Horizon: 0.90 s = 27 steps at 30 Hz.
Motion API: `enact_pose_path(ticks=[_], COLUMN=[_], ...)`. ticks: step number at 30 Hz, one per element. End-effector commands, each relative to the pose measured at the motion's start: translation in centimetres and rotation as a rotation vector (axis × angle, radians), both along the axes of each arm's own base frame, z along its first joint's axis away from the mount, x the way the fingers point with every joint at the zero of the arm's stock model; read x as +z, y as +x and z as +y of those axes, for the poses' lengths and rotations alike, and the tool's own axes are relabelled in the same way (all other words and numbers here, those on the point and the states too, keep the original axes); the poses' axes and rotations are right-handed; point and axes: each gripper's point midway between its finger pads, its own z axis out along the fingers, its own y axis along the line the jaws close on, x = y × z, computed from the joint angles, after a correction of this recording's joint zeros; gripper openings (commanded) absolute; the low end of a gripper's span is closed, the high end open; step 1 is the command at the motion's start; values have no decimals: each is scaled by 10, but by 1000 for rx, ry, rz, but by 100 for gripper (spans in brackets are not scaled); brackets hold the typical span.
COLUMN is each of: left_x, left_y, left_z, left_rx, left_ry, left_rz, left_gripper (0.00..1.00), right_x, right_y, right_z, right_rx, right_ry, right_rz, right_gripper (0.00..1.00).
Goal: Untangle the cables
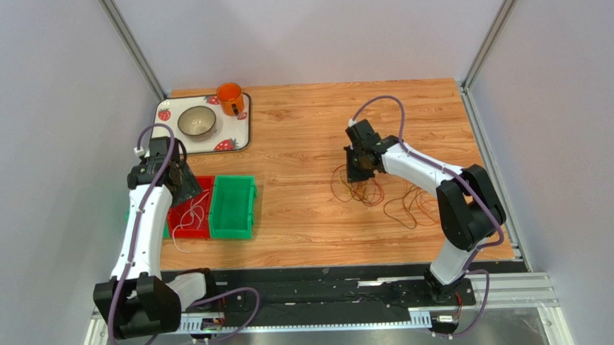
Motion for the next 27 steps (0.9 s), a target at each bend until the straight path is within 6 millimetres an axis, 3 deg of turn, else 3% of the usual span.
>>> enact_pose_path(ticks=[1,3,4,5,6,7,8,9,10,12,13,14,16,18,19,21,22,24,25,27], left_x=[29,51,65,76,91,97,103,108,107,97,88,89,62,56,42,44,29,36,24,27], left_y=[-2,5,8,14,20,23,28,31,34,40,44,54,57,64,70,78,82,86,92,101], left_z=[2,-3,-17,-23,-34,-54,-67,-79,-99,-132,-145,-162,-193,-226,-240,-271,-285,-318,-325,-345], left_rx=[-10,-46,-112,-142,-197,-281,-333,-377,-453,-549,-583,-618,-700,-774,-797,-850,-890,-1028,-1062,-1168], left_ry=[33,63,73,85,83,66,44,32,11,-49,-71,-104,-143,-171,-174,-222,-223,-169,-109,-70], left_rz=[-82,-162,-219,-267,-315,-345,-374,-392,-397,-411,-405,-452,-416,-443,-406,-420,-380,-423,-409,-433], left_gripper=[81,79,79,78,77,76,75,75,73,72,71,70,68,67,67,64,60,61,65,66], right_x=[55,64,82,76,78,90,86,94,89,97,98,84,85,73,76,64,67,62,61,58], right_y=[17,20,28,28,36,43,35,39,28,17,15,4,1,-8,-4,-10,-5,-8,-6,-8], right_z=[52,65,78,77,66,62,43,22,8,-6,-7,-12,-14,-19,-23,-23,-27,-31,-36,-45], right_rx=[116,158,174,170,140,113,87,33,18,-8,-29,-30,-61,-77,-103,-104,-126,-134,-150,-169], right_ry=[81,74,88,58,-6,-44,-135,-237,-289,-293,-267,-271,-222,-200,-164,-105,-77,-58,-54,-36], right_rz=[-119,-129,-174,-142,-162,-192,-164,-209,-186,-205,-213,-185,-199,-165,-173,-130,-143,-118,-116,-101], right_gripper=[0,0,3,39,54,84,99,100,100,100,100,100,99,98,97,95,94,94,93,93])
